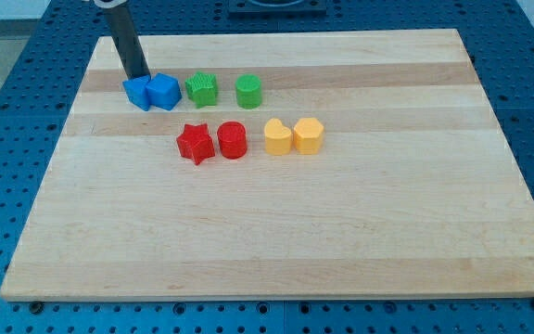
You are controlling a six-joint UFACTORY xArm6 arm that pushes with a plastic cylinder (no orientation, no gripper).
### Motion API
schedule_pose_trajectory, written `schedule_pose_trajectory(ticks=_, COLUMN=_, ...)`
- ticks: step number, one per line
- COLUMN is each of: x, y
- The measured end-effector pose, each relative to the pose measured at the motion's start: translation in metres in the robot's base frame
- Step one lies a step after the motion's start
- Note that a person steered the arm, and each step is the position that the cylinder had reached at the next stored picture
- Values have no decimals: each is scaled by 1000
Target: Touch the top right of the green star
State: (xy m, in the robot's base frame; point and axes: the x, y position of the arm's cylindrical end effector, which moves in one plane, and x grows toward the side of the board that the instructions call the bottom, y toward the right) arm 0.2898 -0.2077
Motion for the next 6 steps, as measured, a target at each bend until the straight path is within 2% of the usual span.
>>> schedule_pose_trajectory(ticks=2, x=-20, y=140)
schedule_pose_trajectory(ticks=3, x=-25, y=186)
schedule_pose_trajectory(ticks=5, x=-10, y=123)
schedule_pose_trajectory(ticks=6, x=7, y=115)
